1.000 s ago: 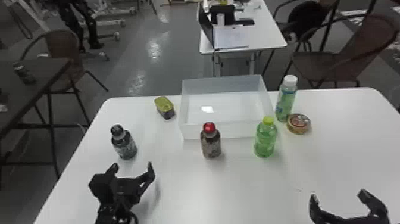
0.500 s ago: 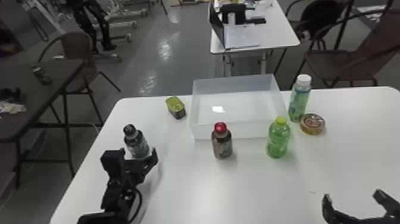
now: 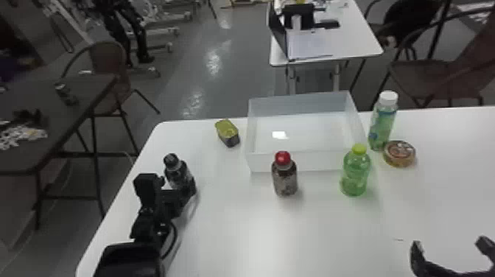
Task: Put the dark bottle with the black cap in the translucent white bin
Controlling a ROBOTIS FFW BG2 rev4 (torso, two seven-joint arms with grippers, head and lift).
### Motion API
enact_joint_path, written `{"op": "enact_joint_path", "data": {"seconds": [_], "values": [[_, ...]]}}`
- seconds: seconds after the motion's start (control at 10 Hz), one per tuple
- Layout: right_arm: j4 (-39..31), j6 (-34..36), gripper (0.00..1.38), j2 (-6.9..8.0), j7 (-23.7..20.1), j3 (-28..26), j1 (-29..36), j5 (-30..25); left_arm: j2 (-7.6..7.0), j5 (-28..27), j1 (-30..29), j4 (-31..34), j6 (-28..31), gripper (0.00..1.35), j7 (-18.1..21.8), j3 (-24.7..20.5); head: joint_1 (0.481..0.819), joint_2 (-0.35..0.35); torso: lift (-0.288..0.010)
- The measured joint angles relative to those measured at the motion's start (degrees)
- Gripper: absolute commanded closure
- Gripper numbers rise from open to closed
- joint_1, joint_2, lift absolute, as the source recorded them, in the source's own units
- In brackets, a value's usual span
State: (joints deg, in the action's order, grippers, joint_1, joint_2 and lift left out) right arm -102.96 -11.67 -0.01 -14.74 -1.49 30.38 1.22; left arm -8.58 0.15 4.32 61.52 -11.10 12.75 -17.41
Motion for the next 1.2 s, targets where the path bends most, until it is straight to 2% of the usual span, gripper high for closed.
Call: {"op": "enact_joint_path", "data": {"seconds": [0.3, 0.5, 0.6, 0.7, 0.9, 1.1, 1.2], "values": [[0.4, 0.0, 0.09, 0.01, -0.3, 0.0, -0.3, -0.1, 0.01, -2.6, 1.3, -2.0, -1.6, 0.68, -0.3, -2.3, 0.695, 0.281, -0.091], [0.4, 0.0, 0.09, 0.01, -0.4, 0.0, -0.2, -0.1, 1.09, -3.4, 1.2, -1.9, -3.3, 0.68, -0.4, -3.0, 0.695, 0.278, -0.091], [0.3, 0.0, 0.09, 0.01, -0.4, -0.1, 0.0, 0.0, 1.77, -3.6, 0.7, 0.2, -3.6, 0.68, -0.4, -2.4, 0.695, 0.266, -0.091], [0.3, 0.0, 0.09, 0.01, -0.4, -0.1, 0.0, 0.0, 2.54, -3.7, 0.1, 3.8, -2.6, 0.68, -0.4, -0.8, 0.695, 0.255, -0.091], [0.5, 0.0, 0.09, 0.01, -0.4, -0.1, 0.0, 0.1, 3.26, -2.2, 0.3, 10.9, -1.3, 0.68, -0.3, 5.0, 0.695, 0.18, -0.091], [0.7, 0.0, 0.09, 0.01, -0.4, 0.0, -0.1, 0.2, 3.19, 0.5, 2.8, 13.8, -1.1, 0.68, 1.0, 11.0, 0.695, 0.102, -0.091], [0.9, 0.0, 0.09, 0.01, -0.4, 0.1, -0.3, 0.1, 3.14, 1.4, 4.2, 13.9, -0.3, 0.68, 1.6, 13.3, 0.695, 0.086, -0.091]]}}
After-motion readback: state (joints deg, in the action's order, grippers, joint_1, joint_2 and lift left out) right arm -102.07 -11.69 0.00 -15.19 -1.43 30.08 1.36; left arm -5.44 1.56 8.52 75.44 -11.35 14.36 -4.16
